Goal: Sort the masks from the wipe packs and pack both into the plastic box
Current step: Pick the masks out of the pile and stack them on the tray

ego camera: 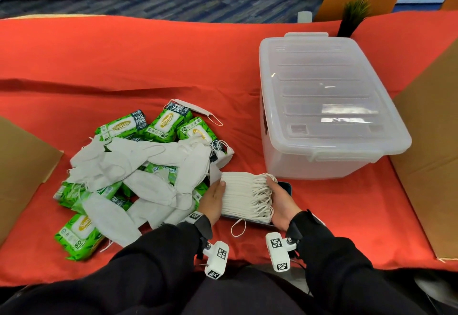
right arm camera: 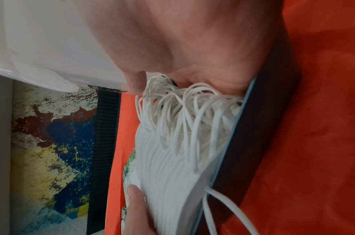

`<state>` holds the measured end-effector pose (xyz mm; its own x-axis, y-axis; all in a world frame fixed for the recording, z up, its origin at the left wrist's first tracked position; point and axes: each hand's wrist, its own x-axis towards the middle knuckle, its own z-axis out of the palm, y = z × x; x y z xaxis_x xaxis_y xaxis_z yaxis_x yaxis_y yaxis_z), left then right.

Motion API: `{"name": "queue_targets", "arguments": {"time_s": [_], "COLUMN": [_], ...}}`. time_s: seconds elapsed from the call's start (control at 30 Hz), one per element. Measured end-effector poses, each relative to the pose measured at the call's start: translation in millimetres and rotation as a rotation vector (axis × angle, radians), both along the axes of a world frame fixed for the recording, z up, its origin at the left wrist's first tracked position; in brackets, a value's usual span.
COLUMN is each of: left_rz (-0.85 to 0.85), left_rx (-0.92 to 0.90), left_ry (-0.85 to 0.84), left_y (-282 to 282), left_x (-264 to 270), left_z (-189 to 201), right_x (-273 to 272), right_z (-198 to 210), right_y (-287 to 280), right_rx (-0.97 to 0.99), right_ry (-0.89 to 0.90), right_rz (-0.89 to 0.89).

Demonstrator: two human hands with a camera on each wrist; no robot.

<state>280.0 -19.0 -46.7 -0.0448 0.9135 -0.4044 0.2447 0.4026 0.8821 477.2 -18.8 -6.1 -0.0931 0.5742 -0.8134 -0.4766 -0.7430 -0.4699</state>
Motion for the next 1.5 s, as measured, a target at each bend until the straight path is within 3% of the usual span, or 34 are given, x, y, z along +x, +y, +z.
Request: {"name": "queue_targets", "arguments": {"time_s": [0.13,0.2,0.27,0.4,0.53,0.6,0.7,0.8,0.87,0.93,1.07,1.23,1.37,1.5], "left_rz": [0.1,0.165,0.152,0.049,-0.087,-0.079,-0.029,-0.117,-0.212,-0.285,-0.401,-0.457,-0.301,0.062], "left_rx": [-0.054,-0.076,-0.061,0.042,0.088,0.079,-0.008,-0.156,-0.125,0.032,0.244,0.362,0.35,0.273], "left_ry": [-0.133,-0.24,-0.224,0.041,0.532,0.692,0.856,0.99,1.026,0.994,0.758,0.555,0.45,0.579], "left_y": [8,14,19,27,41,46,46,42,41,41,38,43,58,92], "left_x": [-16,-37,-66,-158,-254,-293,-341,-357,-352,-340,-316,-309,-336,-390], "left_z": [9,26,48,79,85,78,57,35,28,24,21,19,30,37], "right_x": [2,-2,-6,-39,-100,-133,-187,-234,-262,-283,-310,-301,-280,-255], "right_z": [21,41,62,84,90,88,74,54,32,16,3,-1,18,21], "right_y": [-9,-16,-20,-2,35,51,76,92,97,98,105,129,158,178], "right_rx": [0.022,0.105,0.239,0.421,0.488,0.508,0.53,0.571,0.596,0.638,0.63,0.478,0.491,0.416], "right_ry": [-0.218,-0.342,-0.382,-0.447,-0.413,-0.43,-0.49,-0.57,-0.69,-0.819,-0.835,-0.681,-0.721,-0.67], "right_rz": [-0.05,-0.071,-0.096,0.009,0.26,0.391,0.624,0.896,1.081,1.173,1.019,0.697,0.573,0.54]}}
